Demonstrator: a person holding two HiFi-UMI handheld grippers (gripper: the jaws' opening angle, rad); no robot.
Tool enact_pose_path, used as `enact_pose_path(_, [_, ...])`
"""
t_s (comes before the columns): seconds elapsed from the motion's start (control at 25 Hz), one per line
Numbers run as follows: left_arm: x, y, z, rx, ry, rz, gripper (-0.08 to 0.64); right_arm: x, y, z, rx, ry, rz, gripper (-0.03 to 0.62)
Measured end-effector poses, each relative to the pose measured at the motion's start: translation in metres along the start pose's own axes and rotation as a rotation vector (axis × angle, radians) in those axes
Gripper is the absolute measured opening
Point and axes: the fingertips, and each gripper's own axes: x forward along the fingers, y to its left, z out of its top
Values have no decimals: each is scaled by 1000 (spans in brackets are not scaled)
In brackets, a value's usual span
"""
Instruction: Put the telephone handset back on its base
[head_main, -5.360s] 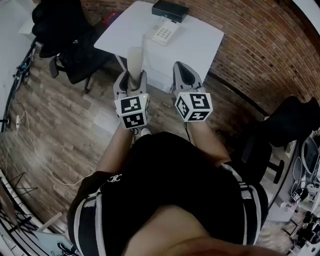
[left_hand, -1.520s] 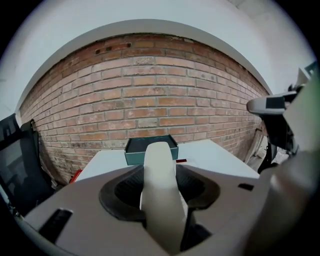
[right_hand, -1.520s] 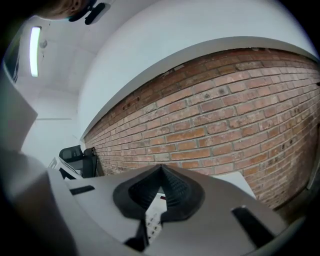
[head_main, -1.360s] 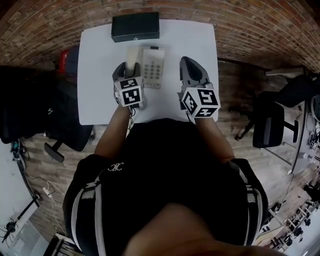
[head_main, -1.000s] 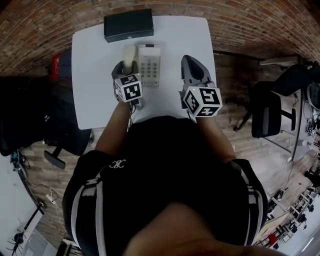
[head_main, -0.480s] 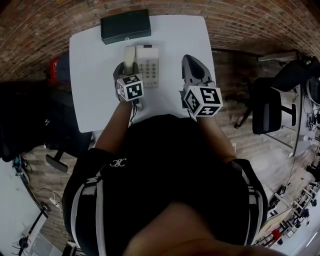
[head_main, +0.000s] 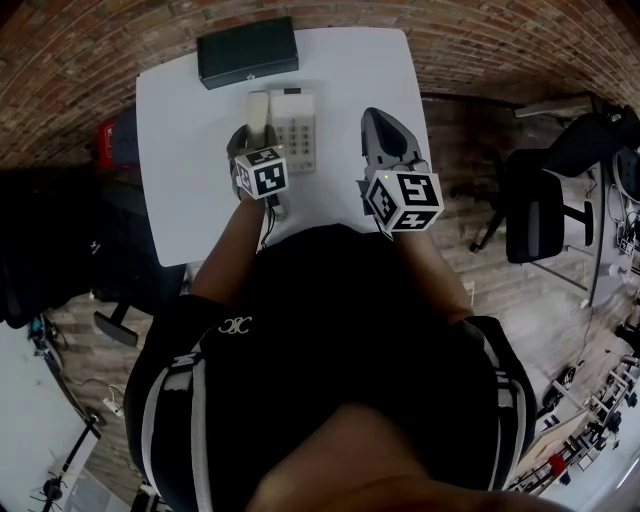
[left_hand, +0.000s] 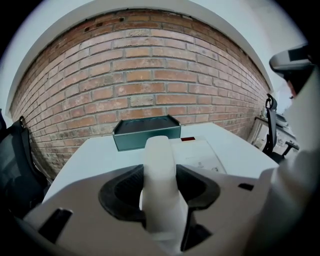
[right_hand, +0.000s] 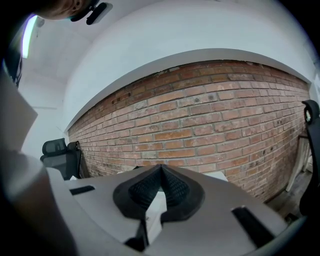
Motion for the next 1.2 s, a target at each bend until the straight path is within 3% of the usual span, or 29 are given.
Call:
enact_pose_path(0.44, [8, -5, -4, 40, 24, -1, 216, -6, -2, -1, 1, -7, -15, -2])
enact_pose_path(0.56, [6, -10, -4, 45, 17, -37, 236, -9, -3, 1, 1, -15, -17, -2])
enact_pose_path(0.72, [-12, -13, 14, 52, -73, -40, 238, -11, -3, 1, 7, -20, -4, -2])
enact_pose_path(0.8, [-25, -12, 28, 66, -134, -19, 155, -11, 1, 2, 10, -27, 13, -2])
enact_pose_path(1.0, [-62, -3, 55, 21, -238, 3, 55, -8, 11, 6, 27, -53, 48, -2])
enact_pose_path(1.2, [-115, 5, 94, -37, -368, 8, 8, -5, 21, 19, 5, -100, 78, -2])
